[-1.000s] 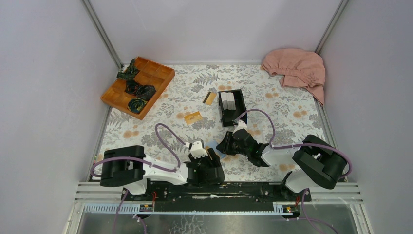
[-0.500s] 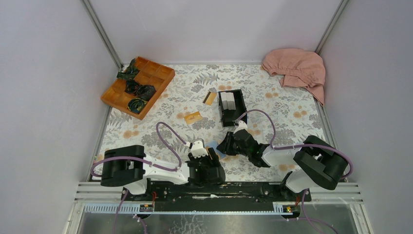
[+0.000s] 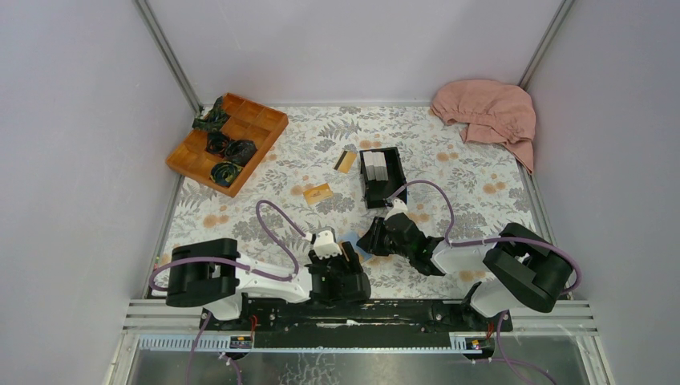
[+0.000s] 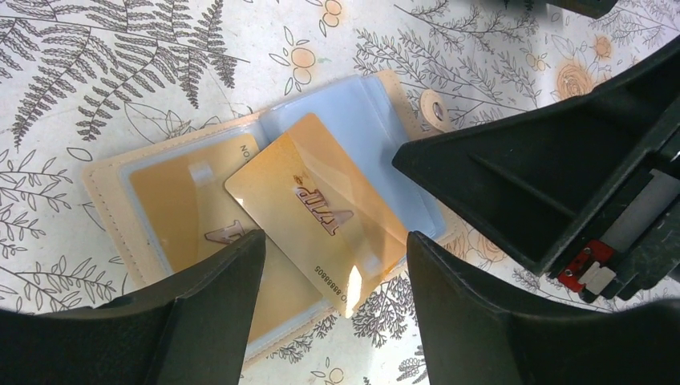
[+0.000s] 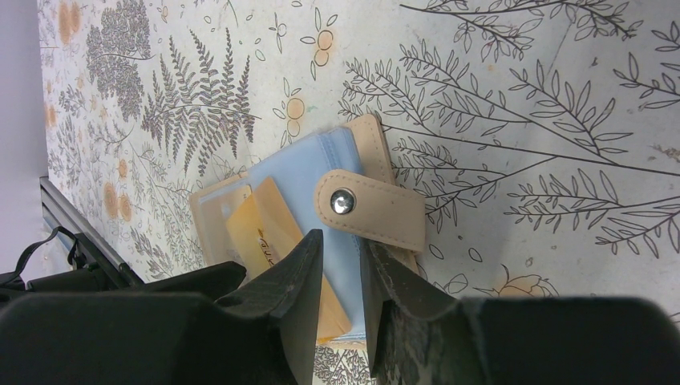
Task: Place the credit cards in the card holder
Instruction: Insert the credit card into the card holder.
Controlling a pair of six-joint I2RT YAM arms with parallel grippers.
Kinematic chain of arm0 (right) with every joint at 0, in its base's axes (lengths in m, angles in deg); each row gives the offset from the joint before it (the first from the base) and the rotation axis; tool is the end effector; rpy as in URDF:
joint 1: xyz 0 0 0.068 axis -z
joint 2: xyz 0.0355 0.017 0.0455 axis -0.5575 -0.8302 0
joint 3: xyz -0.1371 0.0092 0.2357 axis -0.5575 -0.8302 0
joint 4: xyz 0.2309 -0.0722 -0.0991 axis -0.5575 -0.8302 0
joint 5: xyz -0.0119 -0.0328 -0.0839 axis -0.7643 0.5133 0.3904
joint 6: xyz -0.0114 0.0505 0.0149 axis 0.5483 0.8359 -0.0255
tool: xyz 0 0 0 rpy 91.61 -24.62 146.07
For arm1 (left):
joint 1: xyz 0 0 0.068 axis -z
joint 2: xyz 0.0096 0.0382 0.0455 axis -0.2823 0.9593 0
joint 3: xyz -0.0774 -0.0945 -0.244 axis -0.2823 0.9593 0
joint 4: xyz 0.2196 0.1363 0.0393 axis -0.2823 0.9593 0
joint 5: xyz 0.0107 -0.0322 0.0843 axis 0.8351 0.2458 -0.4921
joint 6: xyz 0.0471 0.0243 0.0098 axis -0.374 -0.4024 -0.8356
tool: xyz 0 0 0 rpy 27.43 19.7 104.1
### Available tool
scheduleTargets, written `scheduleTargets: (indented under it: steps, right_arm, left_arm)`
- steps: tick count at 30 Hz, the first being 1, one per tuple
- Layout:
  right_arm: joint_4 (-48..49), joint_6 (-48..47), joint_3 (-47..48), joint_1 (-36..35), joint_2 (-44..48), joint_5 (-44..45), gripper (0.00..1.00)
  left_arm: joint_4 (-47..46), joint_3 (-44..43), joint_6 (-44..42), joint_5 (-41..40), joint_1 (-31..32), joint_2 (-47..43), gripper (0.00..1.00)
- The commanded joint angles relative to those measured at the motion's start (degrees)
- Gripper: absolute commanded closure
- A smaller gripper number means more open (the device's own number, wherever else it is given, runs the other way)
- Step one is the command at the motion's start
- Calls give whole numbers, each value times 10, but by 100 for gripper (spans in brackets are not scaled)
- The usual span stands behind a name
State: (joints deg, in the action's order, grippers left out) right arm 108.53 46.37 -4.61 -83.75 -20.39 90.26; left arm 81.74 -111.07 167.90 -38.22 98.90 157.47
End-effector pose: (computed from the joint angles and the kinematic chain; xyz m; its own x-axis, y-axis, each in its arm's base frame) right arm 0.1648 0.1938 0.1342 -0.7666 0.2433 -0.5943 -0.2635 0.7248 0.6366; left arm 0.0621 -0.2500 0.1368 -0.5365 -0.3729 -0.7570 -0.1148 0.9210 -0.3723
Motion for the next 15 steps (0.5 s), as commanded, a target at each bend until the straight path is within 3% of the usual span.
scheduleTargets:
  steps: [1,15]
  right_arm:
    - [-26,-4,-12,1,1,-5,68]
    - [-22,-2,-11,1,-5,-4,68]
  left_arm:
    - [-28,5,-15,-34,-11,3,27]
    - [-39,24,-9,2,-13,-1,27]
